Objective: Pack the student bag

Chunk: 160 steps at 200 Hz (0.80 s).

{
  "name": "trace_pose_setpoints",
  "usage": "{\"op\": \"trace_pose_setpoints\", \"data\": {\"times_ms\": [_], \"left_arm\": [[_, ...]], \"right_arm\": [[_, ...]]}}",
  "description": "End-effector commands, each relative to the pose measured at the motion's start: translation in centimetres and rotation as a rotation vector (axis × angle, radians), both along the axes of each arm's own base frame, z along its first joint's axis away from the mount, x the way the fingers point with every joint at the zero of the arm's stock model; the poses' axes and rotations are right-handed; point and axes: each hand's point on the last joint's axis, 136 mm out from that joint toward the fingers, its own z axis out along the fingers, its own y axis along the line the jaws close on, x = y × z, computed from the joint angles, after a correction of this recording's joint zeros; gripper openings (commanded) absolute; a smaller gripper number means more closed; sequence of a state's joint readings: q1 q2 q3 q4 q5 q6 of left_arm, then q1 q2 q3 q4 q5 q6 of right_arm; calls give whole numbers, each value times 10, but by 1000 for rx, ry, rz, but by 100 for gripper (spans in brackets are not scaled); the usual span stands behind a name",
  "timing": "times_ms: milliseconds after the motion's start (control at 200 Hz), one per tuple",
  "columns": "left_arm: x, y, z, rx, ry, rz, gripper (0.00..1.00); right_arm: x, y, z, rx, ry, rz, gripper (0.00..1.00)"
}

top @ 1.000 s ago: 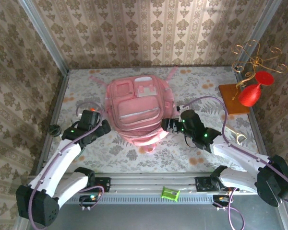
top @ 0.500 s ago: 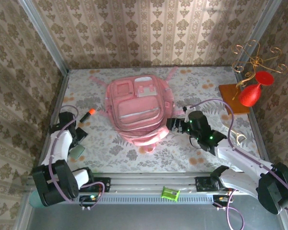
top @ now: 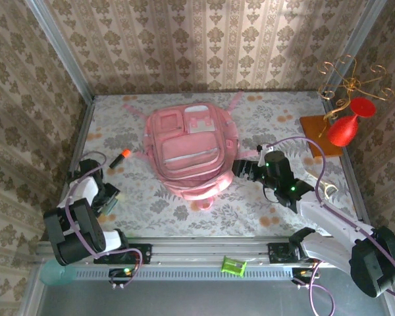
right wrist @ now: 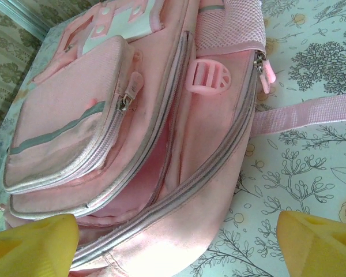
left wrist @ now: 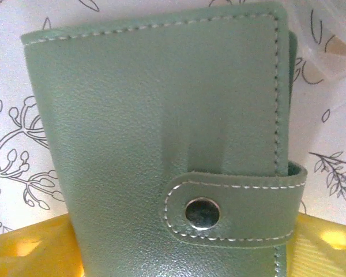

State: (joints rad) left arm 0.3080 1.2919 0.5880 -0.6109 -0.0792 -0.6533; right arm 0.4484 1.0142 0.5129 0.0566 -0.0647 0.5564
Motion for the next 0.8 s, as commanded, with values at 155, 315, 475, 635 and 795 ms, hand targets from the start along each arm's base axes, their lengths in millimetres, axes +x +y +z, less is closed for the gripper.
{"op": "trace_pose_setpoints", "data": {"times_ms": [155,315,475,635,795], "left_arm": [[3,-35,-11,-76,-80,-53,64],[-8,-51,5,-88,-144,-58,61],[-14,-68,35,-100,-255,-110,56],[-3,-97,77,-119,-400,-295,52],[14,-140,113,-192,-505,-535,51]], "right_arm": [[0,1,-2,13,11,8,90],[3,3,5,1,15,14,90],[8,14,14,-26,12,71,90],[11,54,20,-237,-101,283,89],[14,94,19,-514,-289,532,89]]}}
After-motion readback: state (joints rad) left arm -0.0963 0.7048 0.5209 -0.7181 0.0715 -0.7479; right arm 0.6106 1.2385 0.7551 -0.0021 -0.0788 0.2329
